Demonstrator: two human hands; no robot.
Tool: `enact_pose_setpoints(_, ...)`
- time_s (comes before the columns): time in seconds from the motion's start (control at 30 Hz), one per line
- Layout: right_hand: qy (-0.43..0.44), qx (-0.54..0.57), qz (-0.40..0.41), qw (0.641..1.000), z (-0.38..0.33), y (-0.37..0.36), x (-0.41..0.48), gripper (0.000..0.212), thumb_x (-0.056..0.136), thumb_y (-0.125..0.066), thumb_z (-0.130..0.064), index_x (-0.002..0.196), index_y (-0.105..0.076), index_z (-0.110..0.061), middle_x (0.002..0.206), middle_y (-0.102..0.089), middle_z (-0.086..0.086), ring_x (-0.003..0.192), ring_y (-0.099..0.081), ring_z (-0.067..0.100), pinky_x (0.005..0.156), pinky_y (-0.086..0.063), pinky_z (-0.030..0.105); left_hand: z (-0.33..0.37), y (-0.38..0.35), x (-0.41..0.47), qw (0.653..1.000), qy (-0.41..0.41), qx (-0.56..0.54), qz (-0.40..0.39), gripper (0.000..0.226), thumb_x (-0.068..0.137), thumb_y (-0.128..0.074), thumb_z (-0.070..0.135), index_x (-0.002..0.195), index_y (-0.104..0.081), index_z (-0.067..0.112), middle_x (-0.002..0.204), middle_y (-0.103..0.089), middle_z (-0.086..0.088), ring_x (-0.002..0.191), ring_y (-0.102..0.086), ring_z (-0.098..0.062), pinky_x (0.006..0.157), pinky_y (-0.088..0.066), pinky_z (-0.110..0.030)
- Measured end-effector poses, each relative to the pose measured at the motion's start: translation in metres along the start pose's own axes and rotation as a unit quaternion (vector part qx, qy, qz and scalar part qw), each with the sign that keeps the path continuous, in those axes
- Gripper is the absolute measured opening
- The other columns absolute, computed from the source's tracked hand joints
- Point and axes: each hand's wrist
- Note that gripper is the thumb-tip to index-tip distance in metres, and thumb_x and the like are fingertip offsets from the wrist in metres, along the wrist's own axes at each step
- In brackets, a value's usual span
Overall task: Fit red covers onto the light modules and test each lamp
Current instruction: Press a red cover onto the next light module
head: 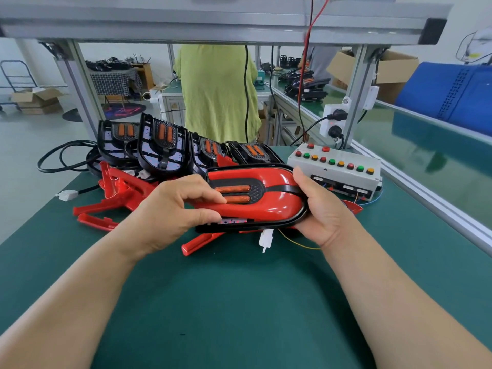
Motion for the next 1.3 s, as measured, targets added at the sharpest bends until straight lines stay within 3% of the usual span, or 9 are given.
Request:
enact_pose_setpoints(0.2, 0.007, 0.009, 0.036, 0.999, 0.000, -0.001, 0.001, 0.044, 0.106, -0.040, -0.038, 0.116, -0.066, -0.005, 0.106, -0.075, 0.017, 0.090, -0.075, 0.026, 0.067, -0.061, 0.038, -0.002, 0.001, 0.001, 0.999, 0.025, -0.036, 0.008, 0.021, 0.076, -0.080, 0.004, 0.089, -0.079, 0.019, 0.085, -0.066, 0.003, 0.078, -0.060, -0.005, 0.076, -0.043, -0.010)
enact_pose_setpoints(0.43, 0.008, 0.012, 0.054, 0.998, 0.000, -0.004, 0.000, 0.050, 0.104, -0.040, -0.044, 0.123, -0.064, -0.004, 0.112, -0.073, 0.019, 0.093, -0.074, 0.028, 0.068, -0.062, 0.040, 0.002, -0.004, 0.000, 0.999, 0.021, -0.039, 0.013, 0.019, 0.076, -0.080, 0.005, 0.088, -0.079, 0.019, 0.078, -0.064, 0.014, 0.073, -0.058, 0.001, 0.072, -0.040, -0.005)
enact_pose_setpoints(0.6, 0.009, 0.007, 0.056, 0.998, 0.000, -0.003, 0.000, 0.050, 0.105, -0.039, -0.045, 0.117, -0.066, -0.005, 0.110, -0.074, 0.019, 0.092, -0.074, 0.028, 0.069, -0.062, 0.041, 0.003, -0.009, -0.001, 0.999, 0.019, -0.028, 0.024, 0.019, 0.075, -0.081, 0.007, 0.089, -0.078, 0.020, 0.084, -0.066, 0.010, 0.082, -0.062, -0.002, 0.082, -0.041, -0.007)
enact_pose_setpoints(0.83, 0.006, 0.013, 0.054, 0.998, 0.001, -0.002, 0.000, 0.048, 0.104, -0.041, -0.043, 0.118, -0.066, -0.005, 0.111, -0.073, 0.019, 0.095, -0.074, 0.029, 0.071, -0.062, 0.042, 0.002, -0.012, -0.002, 0.999, 0.014, -0.019, 0.029, 0.020, 0.075, -0.082, 0.006, 0.087, -0.078, 0.021, 0.083, -0.064, 0.011, 0.080, -0.060, -0.002, 0.080, -0.042, -0.008)
enact_pose_setpoints(1.03, 0.027, 0.016, -0.022, 0.999, -0.001, 0.002, -0.005, 0.045, 0.083, -0.068, -0.021, 0.125, -0.064, -0.003, 0.114, -0.071, 0.018, 0.101, -0.071, 0.031, 0.085, -0.059, 0.048, 0.000, -0.015, -0.003, 0.999, 0.004, 0.006, 0.031, 0.020, 0.076, -0.082, 0.010, 0.088, -0.078, 0.026, 0.086, -0.064, 0.012, 0.086, -0.062, -0.004, 0.081, -0.040, -0.006)
enact_pose_setpoints(1.13, 0.019, -0.015, -0.036, 0.999, -0.002, 0.004, -0.004, 0.065, 0.074, -0.069, -0.005, 0.138, -0.054, -0.004, 0.129, -0.064, 0.023, 0.112, -0.064, 0.036, 0.098, -0.052, 0.053, 0.000, -0.016, -0.003, 0.999, -0.005, 0.010, 0.039, 0.020, 0.076, -0.082, 0.010, 0.090, -0.078, 0.024, 0.087, -0.064, 0.013, 0.088, -0.062, -0.004, 0.082, -0.041, -0.007)
enact_pose_setpoints(1.3, 0.009, -0.031, -0.022, 0.999, -0.003, 0.002, -0.004, 0.069, 0.072, -0.069, -0.001, 0.139, -0.052, -0.005, 0.133, -0.061, 0.024, 0.115, -0.063, 0.039, 0.095, -0.054, 0.053, 0.001, -0.015, -0.002, 0.999, -0.018, 0.013, 0.047, 0.019, 0.076, -0.081, 0.008, 0.090, -0.078, 0.021, 0.086, -0.064, 0.010, 0.087, -0.063, -0.006, 0.084, -0.043, -0.013)
Point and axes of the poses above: each hand's wrist, its own x-axis towards the middle knuckle, its own y-axis out of the back of the hand, z = x × y
